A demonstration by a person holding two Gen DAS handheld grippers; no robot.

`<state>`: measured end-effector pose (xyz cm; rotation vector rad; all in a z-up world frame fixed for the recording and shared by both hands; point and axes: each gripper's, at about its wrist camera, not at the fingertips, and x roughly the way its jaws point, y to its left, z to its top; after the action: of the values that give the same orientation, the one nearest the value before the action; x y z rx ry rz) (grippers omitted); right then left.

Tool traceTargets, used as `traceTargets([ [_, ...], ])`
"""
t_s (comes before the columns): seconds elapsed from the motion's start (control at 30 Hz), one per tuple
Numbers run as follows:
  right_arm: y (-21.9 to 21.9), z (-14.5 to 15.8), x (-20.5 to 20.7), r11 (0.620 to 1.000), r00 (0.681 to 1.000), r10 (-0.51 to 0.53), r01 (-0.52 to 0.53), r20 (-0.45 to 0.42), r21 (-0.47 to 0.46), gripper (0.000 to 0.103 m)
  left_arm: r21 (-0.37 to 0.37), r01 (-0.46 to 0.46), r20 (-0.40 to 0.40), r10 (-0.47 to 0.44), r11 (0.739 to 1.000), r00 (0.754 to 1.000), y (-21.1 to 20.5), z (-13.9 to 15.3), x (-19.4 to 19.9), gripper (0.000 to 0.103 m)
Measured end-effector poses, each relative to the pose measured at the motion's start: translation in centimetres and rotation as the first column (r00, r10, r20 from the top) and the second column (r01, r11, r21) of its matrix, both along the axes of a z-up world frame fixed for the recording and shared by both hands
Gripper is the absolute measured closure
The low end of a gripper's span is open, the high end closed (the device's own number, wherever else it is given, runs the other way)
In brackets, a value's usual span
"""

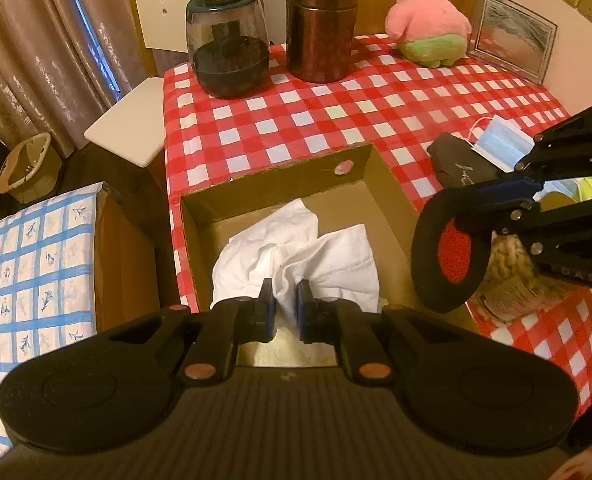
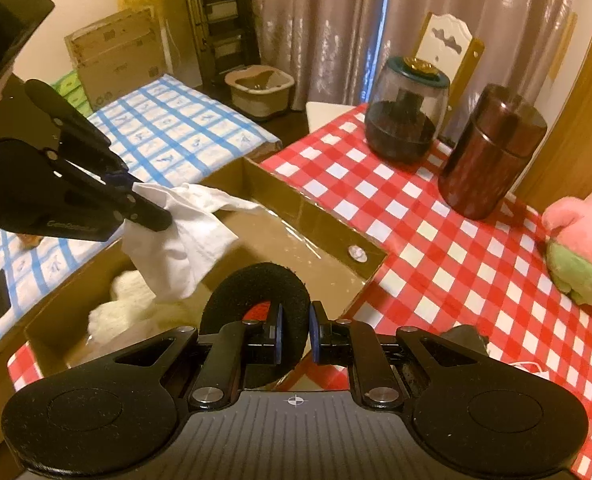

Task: Organize soft objects
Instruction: 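Carry the tissues with the left tool and pad with the right tool into the tray, releasing both, then withdraw both open tools from the tray toward the blue face mask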

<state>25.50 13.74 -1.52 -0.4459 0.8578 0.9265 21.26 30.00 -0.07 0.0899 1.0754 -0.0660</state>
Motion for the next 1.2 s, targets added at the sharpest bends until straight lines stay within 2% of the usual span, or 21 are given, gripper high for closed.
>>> traceTargets([
  [0.37, 1.6, -2.1, 2.1, 1.0, 0.999, -0.011, 0.011, -0.035, 0.005, 0.089, 0.009, 0.007, -0.023, -0.007, 1.0, 1.0, 0.3, -1.9, 2.3, 0.093],
  [0.43, 1.7, -2.2, 2.3, 1.0, 0.999, -0.013, 0.014, -0.046, 0.019, 0.089, 0.021, 0.013, -0.022, -0.012, 1.0, 1.0, 0.2, -2.0, 2.5, 0.087],
  [0.5, 1.6, -2.1, 2.3, 0.999, 0.999, -0.008, 0.009, -0.043, 0.034, 0.084, 0.029, 0.012, -0.016, -0.012, 1.0, 1.0, 0.2, -2.1, 2.4, 0.086],
  [0.57, 1.3, -1.9, 2.2, 0.999, 0.999, -0.003, 0.005, -0.04, 0.052, 0.066, 0.027, 0.011, -0.016, -0.01, 1.0, 1.0, 0.2, -2.1, 2.4, 0.085],
  [0.7, 0.5, -1.4, 2.0, 0.998, 0.999, -0.012, 0.014, -0.031, 0.062, 0.065, 0.026, 0.003, -0.01, -0.003, 1.0, 1.0, 0.2, -2.1, 2.2, 0.085],
  [0.93, -2.2, 0.7, 1.0, 0.994, 0.999, -0.033, 0.036, -0.023, 0.107, 0.065, -0.005, -0.008, 0.019, 0.008, 1.0, 1.0, -1.0, -0.7, 1.0, 0.082],
  [1.2, -9.7, 5.3, -0.4, 0.978, 0.994, -0.107, 0.106, -0.002, 0.18, 0.065, -0.055, -0.005, 0.1, 0.01, 0.998, 0.995, -4.4, 3.2, -1.1, 0.08],
])
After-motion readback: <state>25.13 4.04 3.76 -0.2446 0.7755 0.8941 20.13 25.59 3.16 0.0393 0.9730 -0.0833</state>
